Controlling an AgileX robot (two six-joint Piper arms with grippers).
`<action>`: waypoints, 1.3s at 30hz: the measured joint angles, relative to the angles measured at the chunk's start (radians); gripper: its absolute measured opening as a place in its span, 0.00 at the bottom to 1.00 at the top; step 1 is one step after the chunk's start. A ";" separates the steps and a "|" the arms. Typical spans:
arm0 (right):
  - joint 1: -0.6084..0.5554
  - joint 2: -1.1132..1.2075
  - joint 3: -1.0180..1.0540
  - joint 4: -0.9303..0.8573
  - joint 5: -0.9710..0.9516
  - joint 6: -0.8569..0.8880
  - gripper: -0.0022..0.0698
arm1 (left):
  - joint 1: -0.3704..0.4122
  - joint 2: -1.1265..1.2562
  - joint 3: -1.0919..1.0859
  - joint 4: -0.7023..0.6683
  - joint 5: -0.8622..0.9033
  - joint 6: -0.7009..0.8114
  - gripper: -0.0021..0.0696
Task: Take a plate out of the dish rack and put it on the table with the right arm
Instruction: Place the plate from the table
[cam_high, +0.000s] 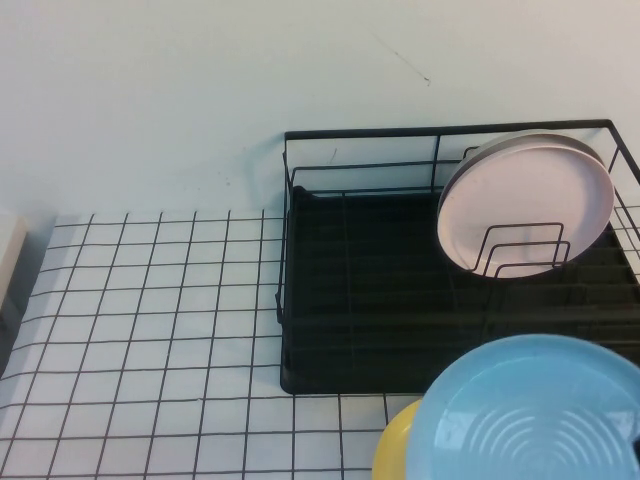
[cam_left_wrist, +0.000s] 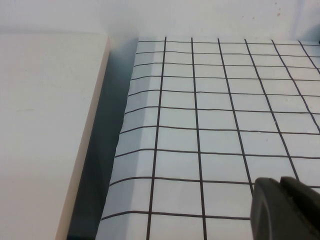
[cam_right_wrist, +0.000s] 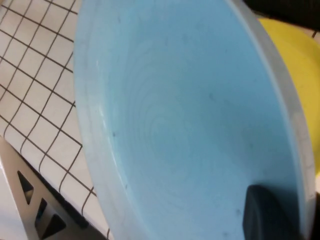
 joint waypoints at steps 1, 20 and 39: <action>0.000 0.010 0.043 0.022 -0.029 -0.027 0.15 | 0.000 0.000 0.000 0.000 0.000 0.000 0.02; -0.002 0.380 0.139 0.307 -0.261 -0.489 0.15 | 0.000 0.000 0.000 0.000 0.000 0.000 0.02; -0.002 0.483 -0.049 0.141 -0.073 -0.532 0.65 | 0.000 0.000 0.000 0.000 0.000 0.000 0.02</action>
